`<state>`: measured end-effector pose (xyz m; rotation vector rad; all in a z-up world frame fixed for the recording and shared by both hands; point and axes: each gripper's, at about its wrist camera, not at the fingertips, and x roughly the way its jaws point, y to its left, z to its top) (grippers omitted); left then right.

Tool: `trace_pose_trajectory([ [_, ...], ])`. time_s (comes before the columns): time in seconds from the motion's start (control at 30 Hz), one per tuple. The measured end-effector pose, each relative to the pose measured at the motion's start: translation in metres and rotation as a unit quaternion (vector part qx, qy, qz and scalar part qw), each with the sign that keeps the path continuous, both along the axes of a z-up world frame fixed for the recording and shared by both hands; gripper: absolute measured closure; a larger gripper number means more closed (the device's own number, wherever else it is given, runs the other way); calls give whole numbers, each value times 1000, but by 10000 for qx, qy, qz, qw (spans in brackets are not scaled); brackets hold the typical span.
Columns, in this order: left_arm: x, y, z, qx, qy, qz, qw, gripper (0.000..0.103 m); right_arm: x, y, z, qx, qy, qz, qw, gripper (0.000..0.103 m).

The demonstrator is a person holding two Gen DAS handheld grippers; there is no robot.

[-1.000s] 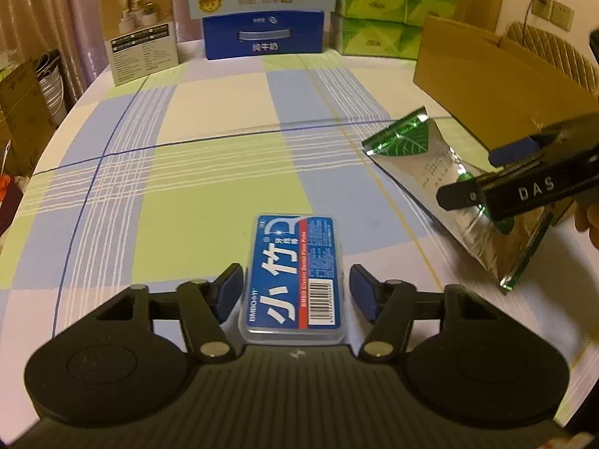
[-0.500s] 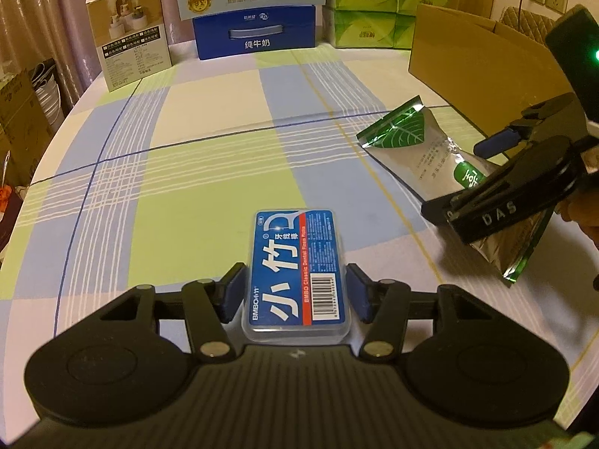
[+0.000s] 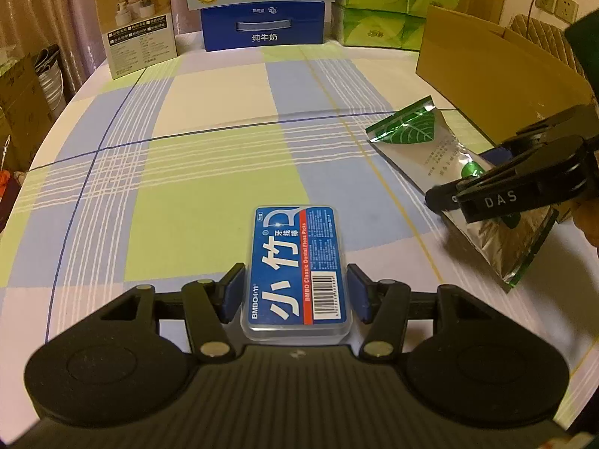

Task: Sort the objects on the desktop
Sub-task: 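Lift the foil packet with right tool while left tool holds the blue box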

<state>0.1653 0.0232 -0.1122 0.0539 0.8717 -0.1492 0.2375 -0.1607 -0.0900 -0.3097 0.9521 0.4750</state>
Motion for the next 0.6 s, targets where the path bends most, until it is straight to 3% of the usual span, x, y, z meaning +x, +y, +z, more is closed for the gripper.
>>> trace_pose_trajectory([
  [0.27,0,1,0,14,-12,38,10000,51,-2,-6,10,390,-26,-115,9992,56],
  [0.6,4,-1,-4,71,60,87,9999,47,-4,-5,10,424,-3,-83,9991,56],
])
